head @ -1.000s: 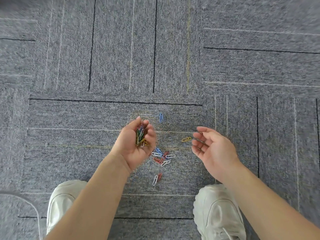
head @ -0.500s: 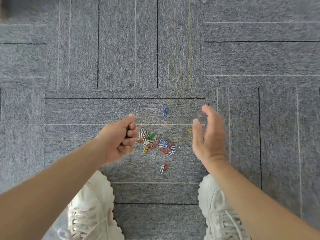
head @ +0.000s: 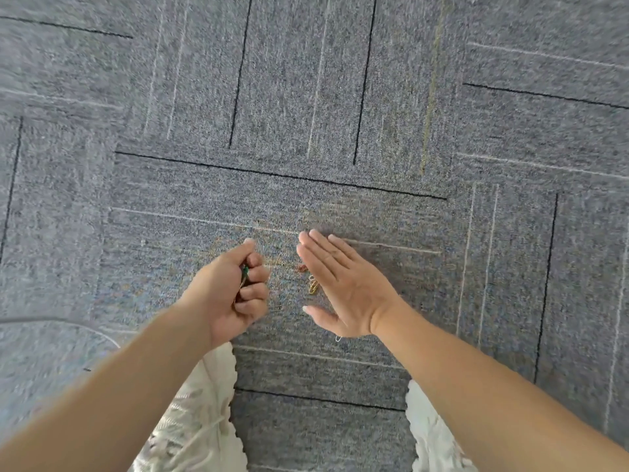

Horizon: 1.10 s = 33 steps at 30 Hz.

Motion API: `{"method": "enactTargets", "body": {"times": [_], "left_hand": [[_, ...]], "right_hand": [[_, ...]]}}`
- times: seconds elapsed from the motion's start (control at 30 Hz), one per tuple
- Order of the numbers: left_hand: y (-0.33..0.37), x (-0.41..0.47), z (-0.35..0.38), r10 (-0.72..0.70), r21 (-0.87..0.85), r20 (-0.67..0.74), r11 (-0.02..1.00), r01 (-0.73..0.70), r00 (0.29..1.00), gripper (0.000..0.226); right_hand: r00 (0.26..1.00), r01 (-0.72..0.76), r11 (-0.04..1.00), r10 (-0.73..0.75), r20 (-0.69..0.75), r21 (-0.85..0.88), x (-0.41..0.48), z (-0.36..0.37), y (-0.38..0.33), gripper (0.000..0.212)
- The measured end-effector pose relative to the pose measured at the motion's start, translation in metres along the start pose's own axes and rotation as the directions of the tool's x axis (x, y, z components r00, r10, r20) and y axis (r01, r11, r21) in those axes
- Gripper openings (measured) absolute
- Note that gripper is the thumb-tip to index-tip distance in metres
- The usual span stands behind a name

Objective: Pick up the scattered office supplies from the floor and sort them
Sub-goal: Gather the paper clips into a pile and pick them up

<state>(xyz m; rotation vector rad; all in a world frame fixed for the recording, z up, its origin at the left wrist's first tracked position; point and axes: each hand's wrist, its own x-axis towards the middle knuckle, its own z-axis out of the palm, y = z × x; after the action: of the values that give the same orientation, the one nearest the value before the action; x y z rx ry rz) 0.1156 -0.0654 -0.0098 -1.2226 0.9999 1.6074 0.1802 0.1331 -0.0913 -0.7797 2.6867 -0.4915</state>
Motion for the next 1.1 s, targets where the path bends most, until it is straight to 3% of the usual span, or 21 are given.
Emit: {"method": "enactTargets", "body": {"times": [0.1, 0.17, 0.27, 0.43, 0.6, 0.77, 1.1], "left_hand": [[-0.003, 0.0, -0.003, 0.004, 0.029, -0.002, 1.0, -0.004, 1.0, 0.039], [-0.004, -0.001, -0.005, -0.006, 0.035, 0.001, 0.999, 0.006, 1.0, 0.04], [-0.005, 0.0, -0.004, -0.056, -0.019, 0.018, 0.998, 0.056, 0.998, 0.042], [-0.002, -0.001, -0.003, -0.114, -0.121, 0.042, 0.986, 0.118, 0.993, 0.046], [0.001, -0.001, 0.005, -0.101, -0.112, 0.036, 0.988, 0.104, 0.994, 0.043], [0.002, -0.001, 0.007, -0.094, -0.109, 0.048, 0.989, 0.099, 0.994, 0.042], [0.002, -0.001, -0.001, -0.063, -0.081, 0.05, 0.995, 0.066, 0.997, 0.042]], "right_hand": [[0.976, -0.158, 0.987, 0.158, -0.151, 0.016, -0.032, 0.003, -0.003, 0.092], [0.958, -0.272, 0.96, 0.263, -0.113, -0.066, -0.058, 0.009, -0.009, 0.109], [0.961, -0.267, 0.945, 0.276, 0.023, -0.19, -0.072, 0.028, -0.019, 0.126], [0.954, -0.301, 0.945, 0.298, -0.042, -0.128, -0.031, 0.031, -0.021, 0.117], [0.986, -0.119, 0.988, 0.106, -0.129, -0.099, 0.018, 0.018, -0.009, 0.088], [0.926, 0.046, 0.982, -0.111, -0.361, -0.185, 0.031, 0.027, 0.006, 0.042], [0.855, 0.191, 0.966, -0.251, -0.454, -0.175, 0.031, 0.028, 0.01, 0.029]]}}
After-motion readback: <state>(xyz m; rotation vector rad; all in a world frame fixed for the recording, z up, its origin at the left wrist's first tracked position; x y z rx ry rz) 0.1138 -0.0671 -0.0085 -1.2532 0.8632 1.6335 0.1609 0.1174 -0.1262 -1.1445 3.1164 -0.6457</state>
